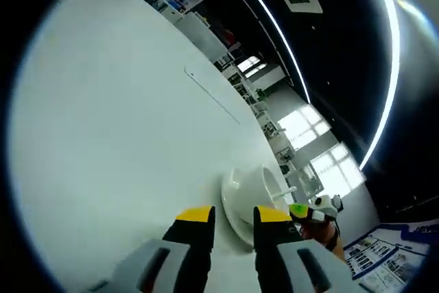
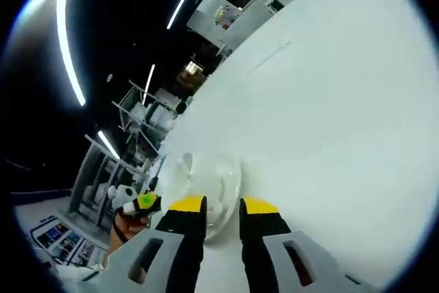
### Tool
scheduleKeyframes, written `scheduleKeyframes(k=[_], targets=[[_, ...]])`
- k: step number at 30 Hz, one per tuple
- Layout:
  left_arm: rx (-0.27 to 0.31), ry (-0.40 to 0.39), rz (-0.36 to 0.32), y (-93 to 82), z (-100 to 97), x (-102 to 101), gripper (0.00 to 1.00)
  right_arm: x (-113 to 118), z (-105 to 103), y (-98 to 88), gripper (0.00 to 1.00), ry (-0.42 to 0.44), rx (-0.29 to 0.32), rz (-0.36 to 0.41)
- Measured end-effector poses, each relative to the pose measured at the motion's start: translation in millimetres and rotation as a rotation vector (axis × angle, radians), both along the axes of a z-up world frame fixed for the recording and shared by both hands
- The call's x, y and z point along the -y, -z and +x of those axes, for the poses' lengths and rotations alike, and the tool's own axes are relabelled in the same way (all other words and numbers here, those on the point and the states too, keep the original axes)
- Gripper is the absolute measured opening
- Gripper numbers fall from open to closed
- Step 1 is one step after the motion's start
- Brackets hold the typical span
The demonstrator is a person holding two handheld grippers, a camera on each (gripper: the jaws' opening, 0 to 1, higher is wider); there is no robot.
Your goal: Tidy tabletop coffee trays, cups and spoons，present forward
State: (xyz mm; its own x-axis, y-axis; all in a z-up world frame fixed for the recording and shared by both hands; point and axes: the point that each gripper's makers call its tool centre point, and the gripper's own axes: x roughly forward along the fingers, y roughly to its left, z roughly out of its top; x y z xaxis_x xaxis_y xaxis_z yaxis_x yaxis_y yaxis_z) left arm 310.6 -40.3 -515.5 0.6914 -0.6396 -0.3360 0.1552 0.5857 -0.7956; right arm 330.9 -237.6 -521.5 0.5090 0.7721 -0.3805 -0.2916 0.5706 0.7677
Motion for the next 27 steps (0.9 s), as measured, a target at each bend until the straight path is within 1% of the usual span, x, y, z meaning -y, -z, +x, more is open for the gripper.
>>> scheduleKeyframes(k=[2,3,6,7,8,12,15,18,20,24,25,27], targets=[[-0.017,0.01,-0.013,0.1,0.6,4,0.22,-3,1,3.2,0.2,-0.017,-0.015,-0.001],[-0.021,0.021,-0.014,0.3,0.0,13,0.22,-4,3,5.1,0.2,-0.023,-0.022,0.0],[-0.029,0.032,-0.003,3.6,-3.7,26,0.23,-8,6,9.8,0.2,-0.027,-0.036,-0.003],[-0.037,0.03,0.002,6.1,-0.3,24,0.23,-9,8,10.9,0.2,-0.028,-0.037,-0.004],[-0.037,0.028,0.005,7.1,0.2,27,0.23,-10,10,12.2,0.19,-0.026,-0.041,-0.003],[-0.069,0.044,-0.001,13.3,4.9,36,0.22,-17,11,18.4,0.19,-0.041,-0.062,-0.009],[-0.095,0.045,0.008,22.7,14.1,39,0.22,-21,10,21.3,0.19,-0.044,-0.077,-0.001],[-0.117,0.048,-0.005,27.4,15.9,45,0.21,-22,10,22.1,0.18,-0.041,-0.089,0.009],[-0.121,0.052,-0.003,27.6,13.6,51,0.21,-22,10,22.5,0.17,-0.042,-0.094,0.01],[-0.133,0.049,0.006,29.8,15.7,50,0.2,-21,11,22.6,0.17,-0.049,-0.096,0.004],[-0.138,0.048,0.005,31.8,21.4,46,0.19,-21,11,22.8,0.17,-0.05,-0.099,0.004],[-0.147,0.046,0.004,33.1,23.8,45,0.19,-20,10,24.5,0.16,-0.053,-0.107,0.0]])
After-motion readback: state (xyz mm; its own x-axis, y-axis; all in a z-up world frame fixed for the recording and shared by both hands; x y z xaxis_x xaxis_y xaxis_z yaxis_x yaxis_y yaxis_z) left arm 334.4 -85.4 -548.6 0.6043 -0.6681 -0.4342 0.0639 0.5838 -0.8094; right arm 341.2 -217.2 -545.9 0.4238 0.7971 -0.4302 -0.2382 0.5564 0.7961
